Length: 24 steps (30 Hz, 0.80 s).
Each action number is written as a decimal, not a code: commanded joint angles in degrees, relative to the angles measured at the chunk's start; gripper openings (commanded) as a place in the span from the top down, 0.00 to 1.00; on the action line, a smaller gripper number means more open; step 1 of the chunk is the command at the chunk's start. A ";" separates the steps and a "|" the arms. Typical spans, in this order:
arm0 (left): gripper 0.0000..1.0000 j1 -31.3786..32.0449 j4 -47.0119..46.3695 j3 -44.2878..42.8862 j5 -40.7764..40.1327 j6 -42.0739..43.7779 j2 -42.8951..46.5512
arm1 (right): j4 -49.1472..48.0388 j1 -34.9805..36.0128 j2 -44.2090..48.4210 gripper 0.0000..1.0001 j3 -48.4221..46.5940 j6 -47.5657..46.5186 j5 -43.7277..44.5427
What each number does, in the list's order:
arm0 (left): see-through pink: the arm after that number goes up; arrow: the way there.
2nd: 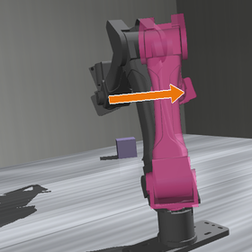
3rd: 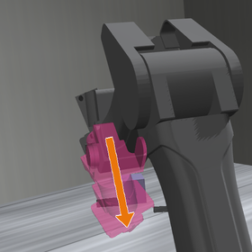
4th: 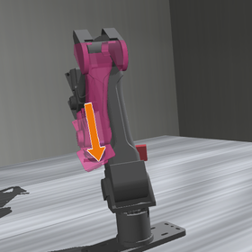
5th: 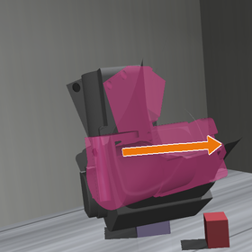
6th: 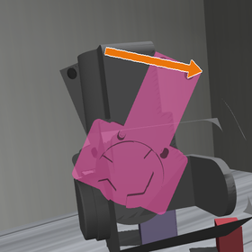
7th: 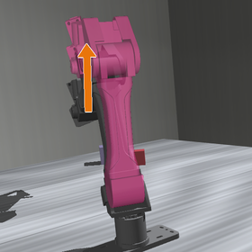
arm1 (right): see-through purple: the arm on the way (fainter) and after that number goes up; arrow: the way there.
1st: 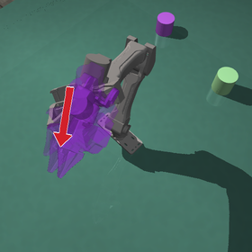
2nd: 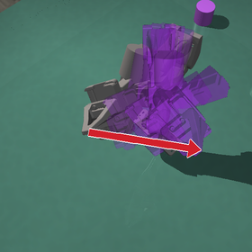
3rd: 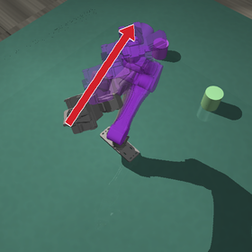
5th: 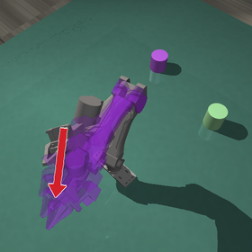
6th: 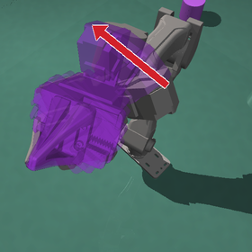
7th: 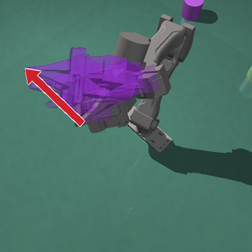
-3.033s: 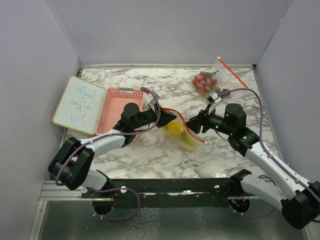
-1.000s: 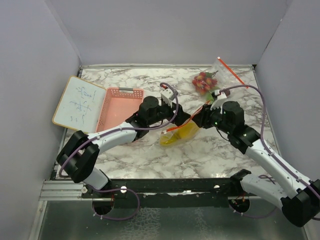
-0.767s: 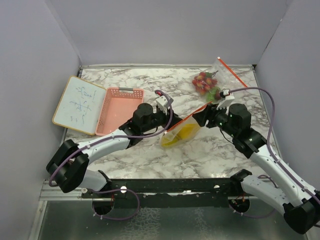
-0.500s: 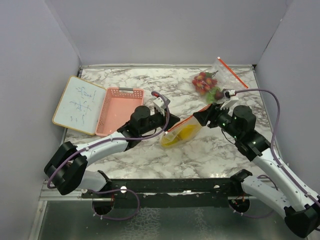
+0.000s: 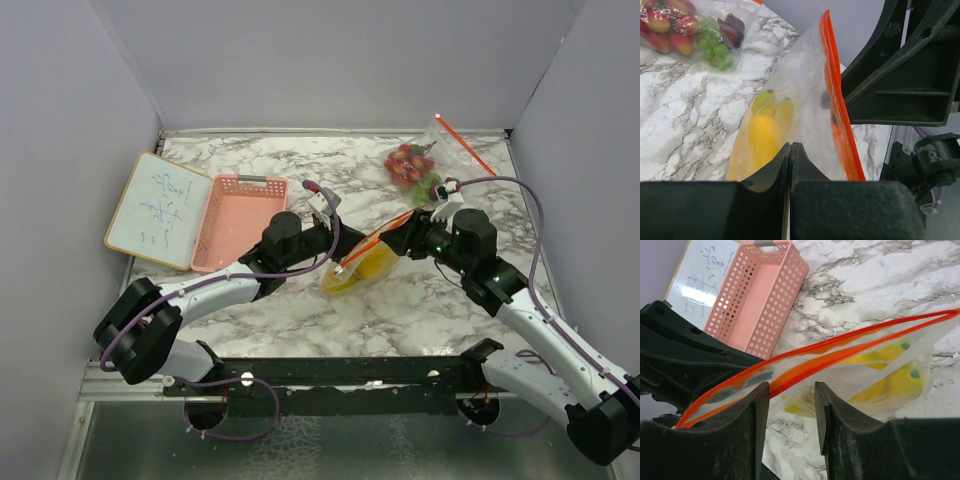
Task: Open the zip-top bag and remove the fake food
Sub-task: Open the zipper of the food storage bag at the center of the board.
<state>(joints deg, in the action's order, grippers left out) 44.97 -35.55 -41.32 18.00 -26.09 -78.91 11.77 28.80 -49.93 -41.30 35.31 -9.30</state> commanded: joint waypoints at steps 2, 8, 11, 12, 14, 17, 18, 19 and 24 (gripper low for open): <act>1.00 0.61 -2.40 0.54 1.65 -0.42 0.43 | -0.68 -0.15 -0.48 0.63 0.34 0.31 0.30; 1.00 2.05 0.02 -0.12 -0.28 1.74 0.55 | -1.30 -0.15 -1.55 0.80 -0.96 2.59 -0.10; 1.00 2.53 0.73 0.05 -1.30 2.44 0.83 | -1.58 -0.19 -0.95 0.91 -0.20 3.33 0.34; 1.00 2.65 0.89 0.16 -1.62 2.60 1.09 | -1.53 -0.15 -0.69 0.94 0.13 3.43 0.65; 0.94 2.64 1.66 0.29 -3.15 3.08 1.79 | -1.41 -0.14 -0.22 0.98 0.33 3.45 1.21; 0.56 2.64 3.85 -0.09 -6.68 3.69 3.27 | -1.20 -0.14 0.55 0.98 0.24 3.08 2.01; 0.46 2.63 5.06 -0.46 -8.10 3.53 3.85 | -1.08 -0.14 0.73 0.98 0.06 2.91 2.27; 0.39 2.63 6.51 -1.22 -9.41 3.27 4.37 | -1.09 -0.19 1.02 0.98 -0.08 2.46 2.35; 0.18 2.67 9.85 -4.07 -12.64 2.50 7.30 | -0.90 -0.17 2.05 0.98 -0.09 0.74 3.20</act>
<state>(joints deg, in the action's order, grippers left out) 47.37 -28.08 -42.24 10.31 -23.33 -75.24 11.94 28.80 -49.34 -40.93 37.71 -8.38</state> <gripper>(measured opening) 0.781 0.023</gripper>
